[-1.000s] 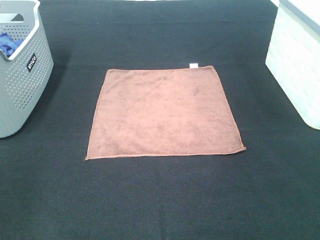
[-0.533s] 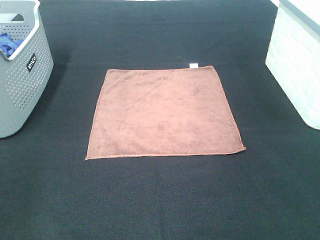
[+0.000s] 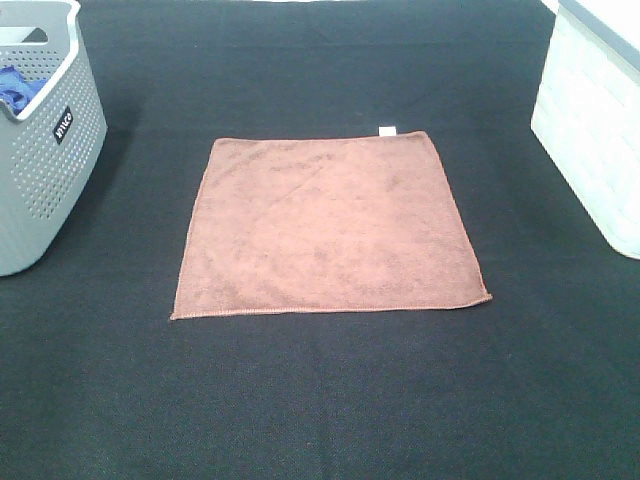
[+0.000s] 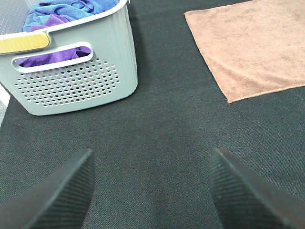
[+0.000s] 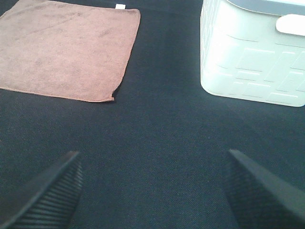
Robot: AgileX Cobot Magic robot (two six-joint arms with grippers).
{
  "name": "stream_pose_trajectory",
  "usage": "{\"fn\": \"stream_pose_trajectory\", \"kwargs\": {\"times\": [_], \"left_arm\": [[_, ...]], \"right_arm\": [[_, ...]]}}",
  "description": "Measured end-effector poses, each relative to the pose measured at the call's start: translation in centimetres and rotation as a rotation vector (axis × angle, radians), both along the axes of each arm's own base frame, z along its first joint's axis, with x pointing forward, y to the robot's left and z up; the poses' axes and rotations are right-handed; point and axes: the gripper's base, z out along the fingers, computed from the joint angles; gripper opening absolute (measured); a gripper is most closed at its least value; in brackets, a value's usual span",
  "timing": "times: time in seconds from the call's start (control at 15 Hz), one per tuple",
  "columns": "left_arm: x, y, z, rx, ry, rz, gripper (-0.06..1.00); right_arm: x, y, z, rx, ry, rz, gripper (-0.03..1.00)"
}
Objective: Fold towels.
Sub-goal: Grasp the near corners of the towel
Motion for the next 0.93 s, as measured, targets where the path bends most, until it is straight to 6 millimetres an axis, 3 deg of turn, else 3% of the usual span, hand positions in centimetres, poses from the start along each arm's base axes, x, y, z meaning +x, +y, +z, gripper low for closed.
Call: {"fn": "stream_pose_trajectory", "kwargs": {"times": [0.27, 0.4, 0.53, 0.6, 0.8, 0.87, 0.93], "left_arm": [[0.0, 0.0, 0.0, 0.000, 0.000, 0.000, 0.65], [0.1, 0.0, 1.2, -0.037, -0.102, 0.010, 0.65], [1.3, -0.3, 2.3, -0.137, -0.185, 0.020, 0.65], [2.9, -0.6, 2.5, -0.260, -0.188, 0.024, 0.65], [6.3, -1.4, 2.6, -0.454, -0.077, 0.026, 0.65], [6.3, -1.4, 2.6, -0.454, -0.077, 0.026, 0.65], [8.0, -1.7, 2.1, -0.494, 0.016, 0.036, 0.65]], "right_arm": [[0.0, 0.0, 0.0, 0.001, 0.000, 0.000, 0.77], [0.8, 0.0, 0.4, 0.012, 0.009, -0.008, 0.77], [2.8, 0.1, 1.2, 0.035, 0.026, -0.024, 0.77], [4.6, 0.2, 1.3, 0.063, 0.084, -0.044, 0.77], [9.1, 0.5, 0.4, 0.119, 0.253, -0.078, 0.77], [9.1, 0.5, 0.4, 0.119, 0.253, -0.078, 0.77], [11.0, 0.6, -0.4, 0.119, 0.323, -0.088, 0.76]]}}
